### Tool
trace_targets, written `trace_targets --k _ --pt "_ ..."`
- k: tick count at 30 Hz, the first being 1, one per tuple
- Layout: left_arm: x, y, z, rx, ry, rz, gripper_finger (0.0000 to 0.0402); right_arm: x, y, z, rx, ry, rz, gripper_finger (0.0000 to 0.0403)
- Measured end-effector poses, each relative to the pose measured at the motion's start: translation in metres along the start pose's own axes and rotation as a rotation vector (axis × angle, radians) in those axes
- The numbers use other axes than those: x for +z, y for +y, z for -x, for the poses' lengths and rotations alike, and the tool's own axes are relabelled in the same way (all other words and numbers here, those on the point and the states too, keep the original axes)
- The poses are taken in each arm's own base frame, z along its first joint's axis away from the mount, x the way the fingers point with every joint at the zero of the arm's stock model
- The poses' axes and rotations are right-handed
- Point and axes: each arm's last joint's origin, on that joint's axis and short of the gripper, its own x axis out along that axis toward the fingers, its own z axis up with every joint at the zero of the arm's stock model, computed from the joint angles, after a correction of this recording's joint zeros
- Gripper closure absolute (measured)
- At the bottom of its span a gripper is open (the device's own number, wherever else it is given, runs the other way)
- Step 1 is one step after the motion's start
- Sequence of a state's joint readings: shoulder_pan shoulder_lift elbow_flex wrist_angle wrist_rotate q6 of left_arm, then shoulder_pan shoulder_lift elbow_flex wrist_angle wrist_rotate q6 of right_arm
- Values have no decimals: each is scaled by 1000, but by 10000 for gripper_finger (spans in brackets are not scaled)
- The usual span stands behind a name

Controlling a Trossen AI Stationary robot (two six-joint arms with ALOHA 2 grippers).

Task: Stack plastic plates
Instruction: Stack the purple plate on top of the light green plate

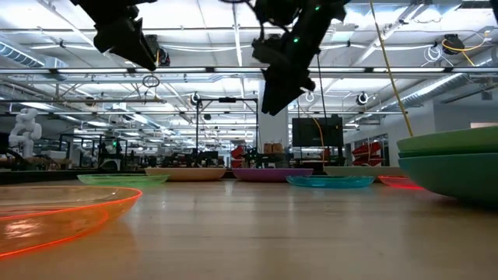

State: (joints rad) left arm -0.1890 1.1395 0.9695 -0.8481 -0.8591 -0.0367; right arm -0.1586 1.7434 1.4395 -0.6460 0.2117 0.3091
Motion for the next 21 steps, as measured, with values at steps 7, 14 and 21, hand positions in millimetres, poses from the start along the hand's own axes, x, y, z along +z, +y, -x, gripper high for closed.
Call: trace_targets --k 7,14,21 --pt "-19 9 9 -1 -34 51 199 12 -9 -30 -26 17 104 260" --pt "-31 26 24 -22 -216 128 199 20 -25 -47 -45 -23 61 260" --pt "-43 47 42 -28 -303 241 199 32 -31 -48 -36 -126 43 260"
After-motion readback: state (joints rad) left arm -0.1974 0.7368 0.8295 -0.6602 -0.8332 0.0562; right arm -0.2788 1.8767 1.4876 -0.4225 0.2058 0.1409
